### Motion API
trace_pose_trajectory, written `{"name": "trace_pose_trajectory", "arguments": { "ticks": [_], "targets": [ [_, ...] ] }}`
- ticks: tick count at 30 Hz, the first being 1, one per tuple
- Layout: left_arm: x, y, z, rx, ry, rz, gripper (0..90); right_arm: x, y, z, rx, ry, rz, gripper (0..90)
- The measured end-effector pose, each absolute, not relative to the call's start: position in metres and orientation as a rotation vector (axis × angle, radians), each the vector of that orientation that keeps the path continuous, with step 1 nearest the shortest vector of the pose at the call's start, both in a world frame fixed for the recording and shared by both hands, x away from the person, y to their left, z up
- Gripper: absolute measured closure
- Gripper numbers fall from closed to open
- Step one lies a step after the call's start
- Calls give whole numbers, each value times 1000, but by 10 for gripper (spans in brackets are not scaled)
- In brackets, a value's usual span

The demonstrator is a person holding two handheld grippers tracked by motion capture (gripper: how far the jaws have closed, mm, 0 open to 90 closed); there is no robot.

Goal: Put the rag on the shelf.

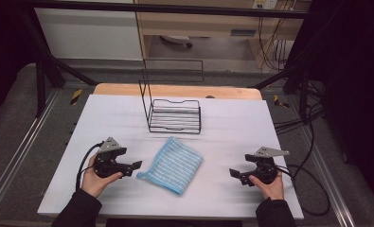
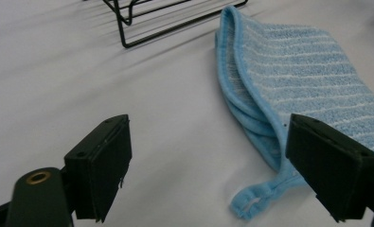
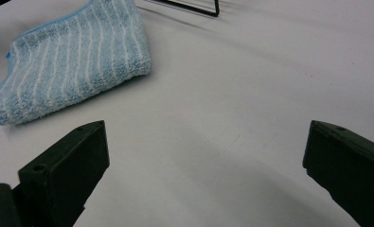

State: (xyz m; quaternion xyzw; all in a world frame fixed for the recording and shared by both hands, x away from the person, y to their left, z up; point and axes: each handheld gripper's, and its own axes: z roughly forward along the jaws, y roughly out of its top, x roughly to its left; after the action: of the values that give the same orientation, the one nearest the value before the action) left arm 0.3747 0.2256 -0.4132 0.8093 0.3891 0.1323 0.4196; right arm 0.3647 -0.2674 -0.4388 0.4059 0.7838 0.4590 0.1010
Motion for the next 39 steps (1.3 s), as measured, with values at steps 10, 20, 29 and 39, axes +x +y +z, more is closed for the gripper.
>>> {"name": "trace_pose_trajectory", "arguments": {
  "ticks": [10, 20, 29, 39],
  "targets": [
    [381, 193, -418, 2102, 960, 254, 313, 365, -265, -439, 1193, 2324, 1346, 18],
    [379, 181, -435, 2192, 961, 152, 548, 365, -264, -439, 1192, 2332, 1338, 18],
    [377, 173, -441, 2225, 955, 128, 713, 364, -257, -439, 1184, 2350, 1329, 20],
    [378, 171, -443, 2198, 1014, 82, 834, 361, -239, -436, 1173, 2362, 1316, 42]
  ]
}}
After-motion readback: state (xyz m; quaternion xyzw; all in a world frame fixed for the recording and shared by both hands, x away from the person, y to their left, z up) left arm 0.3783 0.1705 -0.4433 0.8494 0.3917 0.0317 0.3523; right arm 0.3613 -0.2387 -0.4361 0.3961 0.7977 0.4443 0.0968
